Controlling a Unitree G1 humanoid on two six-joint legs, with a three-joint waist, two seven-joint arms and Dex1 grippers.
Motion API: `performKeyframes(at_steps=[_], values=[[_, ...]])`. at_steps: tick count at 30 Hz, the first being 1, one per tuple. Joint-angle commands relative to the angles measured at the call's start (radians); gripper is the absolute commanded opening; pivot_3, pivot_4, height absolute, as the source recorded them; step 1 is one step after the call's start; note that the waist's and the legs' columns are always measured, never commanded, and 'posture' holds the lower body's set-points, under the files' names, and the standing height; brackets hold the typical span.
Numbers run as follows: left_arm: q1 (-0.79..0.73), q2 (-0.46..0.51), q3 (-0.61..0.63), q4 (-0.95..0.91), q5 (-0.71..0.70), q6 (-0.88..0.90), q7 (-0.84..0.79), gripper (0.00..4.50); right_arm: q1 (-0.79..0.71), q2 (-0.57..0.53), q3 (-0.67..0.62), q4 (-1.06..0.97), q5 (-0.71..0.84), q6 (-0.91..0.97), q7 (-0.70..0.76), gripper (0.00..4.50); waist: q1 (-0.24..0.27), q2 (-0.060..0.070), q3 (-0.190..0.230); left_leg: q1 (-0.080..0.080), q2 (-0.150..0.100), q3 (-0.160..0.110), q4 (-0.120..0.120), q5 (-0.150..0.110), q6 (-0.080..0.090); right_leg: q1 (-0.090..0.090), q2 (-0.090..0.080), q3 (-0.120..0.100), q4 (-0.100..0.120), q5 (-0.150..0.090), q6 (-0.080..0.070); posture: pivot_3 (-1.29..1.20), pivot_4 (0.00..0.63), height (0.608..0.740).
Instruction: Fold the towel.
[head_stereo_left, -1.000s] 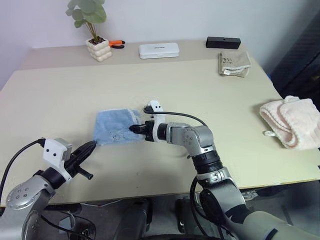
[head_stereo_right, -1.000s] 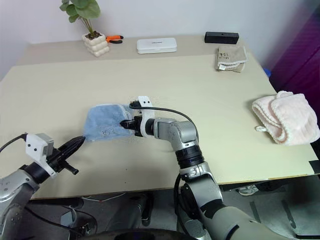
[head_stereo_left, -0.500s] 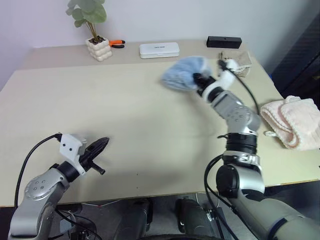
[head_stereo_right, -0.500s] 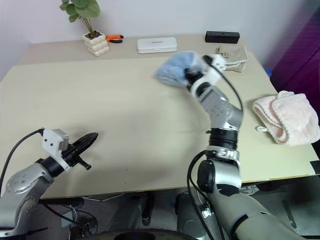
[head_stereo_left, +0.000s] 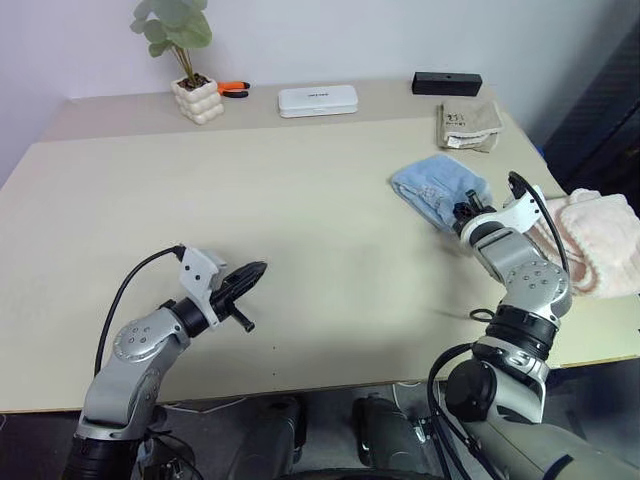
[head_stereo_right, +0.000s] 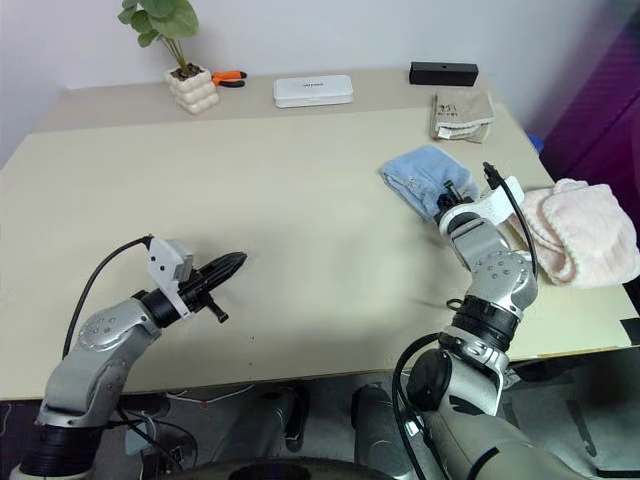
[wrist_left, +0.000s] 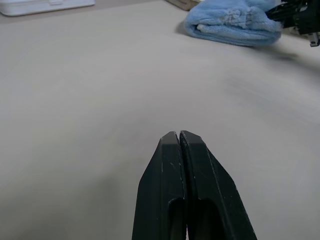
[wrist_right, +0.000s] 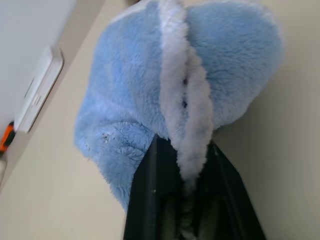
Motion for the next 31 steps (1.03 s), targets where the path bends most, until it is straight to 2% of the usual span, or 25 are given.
performKeyframes(at_steps=[1,2,6,10,12,15,18,24,27,31], values=[[-0.029,0.002,0.000,0.004,0.008,-0.019,-0.013,0.00,0.006,-0.014,-0.011,-0.065,0.055,0.007,-0.020,1.97,-0.001,0.000,0.000,0.000,0.000,0.000,0.000,0.000,0.000,0.000,0.000,0.000,0.000,0.000,0.000,0.00,0.150,0.736],[-0.036,0.002,0.001,0.013,0.008,-0.021,-0.016,0.00,0.009,-0.021,-0.008,-0.075,0.056,0.001,-0.025,2.58,-0.001,0.000,0.000,0.000,0.000,0.000,0.000,0.000,0.000,0.000,0.000,0.000,0.000,0.000,0.000,0.00,0.150,0.736],[-0.074,-0.016,0.008,0.060,0.044,-0.050,0.019,0.00,0.034,-0.125,0.077,-0.102,-0.066,-0.080,0.015,4.43,0.000,0.000,0.000,0.000,0.000,0.000,0.000,0.000,0.000,0.000,0.000,0.000,0.000,0.000,0.000,0.00,0.150,0.736],[-0.099,-0.030,0.043,0.125,0.115,-0.111,0.096,0.00,0.077,-0.290,0.341,-0.124,-0.308,-0.232,0.157,4.43,-0.003,0.000,0.000,0.000,0.000,0.001,0.000,0.000,0.000,0.000,0.000,0.000,0.000,0.000,0.000,0.00,0.150,0.736],[-0.109,-0.038,0.062,0.153,0.148,-0.145,0.144,0.00,0.074,-0.343,0.446,-0.119,-0.378,-0.313,0.256,4.43,-0.009,0.000,0.000,0.000,0.001,0.002,0.000,0.000,0.000,0.000,0.001,0.000,0.000,0.000,0.000,0.00,0.150,0.736],[-0.104,-0.045,0.112,0.175,0.170,-0.183,0.201,0.00,0.054,-0.394,0.609,-0.117,-0.432,-0.413,0.478,4.43,-0.019,0.000,0.000,0.001,0.003,0.004,0.000,0.000,0.000,-0.001,0.001,0.000,0.001,0.000,0.001,0.00,0.150,0.736],[-0.080,-0.040,0.148,0.152,0.145,-0.187,0.198,0.00,0.059,-0.422,0.716,-0.121,-0.430,-0.460,0.691,4.43,-0.018,-0.001,0.000,0.001,0.003,0.004,0.000,0.000,0.000,0.000,0.001,0.000,0.001,0.000,0.001,0.00,0.150,0.736],[0.020,-0.002,0.243,0.092,0.078,-0.182,0.136,0.00,0.101,-0.440,0.779,-0.116,-0.419,-0.514,0.908,4.43,0.004,-0.003,0.001,0.001,0.002,0.004,0.001,-0.001,0.001,0.000,0.000,0.000,-0.001,0.000,0.001,0.00,0.150,0.736],[0.088,0.025,0.298,0.053,0.037,-0.175,0.100,0.00,0.100,-0.432,0.793,-0.084,-0.438,-0.524,0.945,4.43,0.003,-0.004,0.001,0.000,0.002,0.004,0.001,-0.001,0.001,0.000,0.000,0.000,-0.001,0.000,0.001,0.00,0.150,0.736],[0.113,0.026,0.296,0.022,0.029,-0.160,0.097,0.00,0.101,-0.426,0.788,-0.062,-0.462,-0.539,0.969,4.43,0.005,-0.004,0.001,0.000,0.003,0.004,0.001,-0.001,0.001,0.000,-0.001,0.000,-0.001,0.000,0.000,0.00,0.150,0.736]])
